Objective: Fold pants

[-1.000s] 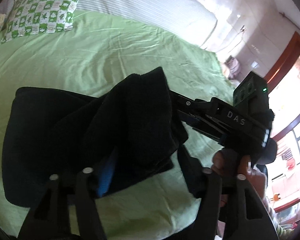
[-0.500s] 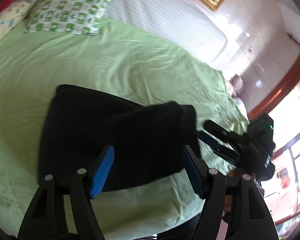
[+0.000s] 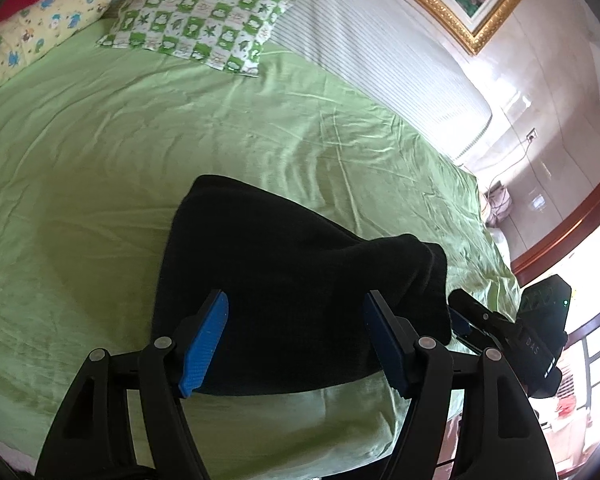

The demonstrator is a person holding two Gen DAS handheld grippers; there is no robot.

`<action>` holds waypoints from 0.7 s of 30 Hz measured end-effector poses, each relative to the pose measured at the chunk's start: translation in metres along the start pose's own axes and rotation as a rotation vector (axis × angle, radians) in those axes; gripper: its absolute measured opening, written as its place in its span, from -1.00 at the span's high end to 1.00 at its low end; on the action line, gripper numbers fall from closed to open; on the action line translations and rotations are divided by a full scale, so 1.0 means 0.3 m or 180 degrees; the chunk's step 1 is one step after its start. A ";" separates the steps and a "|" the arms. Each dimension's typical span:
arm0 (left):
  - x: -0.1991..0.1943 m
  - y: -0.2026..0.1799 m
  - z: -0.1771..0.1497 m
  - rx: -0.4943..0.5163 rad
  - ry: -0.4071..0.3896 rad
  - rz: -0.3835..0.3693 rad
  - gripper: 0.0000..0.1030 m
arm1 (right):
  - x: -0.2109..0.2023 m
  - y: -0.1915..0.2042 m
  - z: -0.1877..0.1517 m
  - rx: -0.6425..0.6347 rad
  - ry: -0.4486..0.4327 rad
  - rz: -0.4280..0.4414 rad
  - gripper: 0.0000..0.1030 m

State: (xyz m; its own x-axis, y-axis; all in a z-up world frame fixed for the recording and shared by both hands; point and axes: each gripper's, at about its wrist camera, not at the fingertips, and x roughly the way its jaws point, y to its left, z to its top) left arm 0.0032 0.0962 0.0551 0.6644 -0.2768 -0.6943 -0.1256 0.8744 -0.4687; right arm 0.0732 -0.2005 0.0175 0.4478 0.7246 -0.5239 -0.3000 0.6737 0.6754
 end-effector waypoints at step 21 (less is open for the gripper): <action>0.018 0.106 0.001 -0.0189 0.0028 0.0122 -0.51 | 0.048 0.042 -0.032 -0.0083 0.0172 -0.0126 -0.47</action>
State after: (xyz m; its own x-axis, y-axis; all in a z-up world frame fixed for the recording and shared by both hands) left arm 0.0029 0.1227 0.0366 0.6517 -0.2474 -0.7170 -0.1943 0.8593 -0.4732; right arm 0.0676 -0.1802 0.0135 0.4139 0.7036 -0.5776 -0.3051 0.7050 0.6402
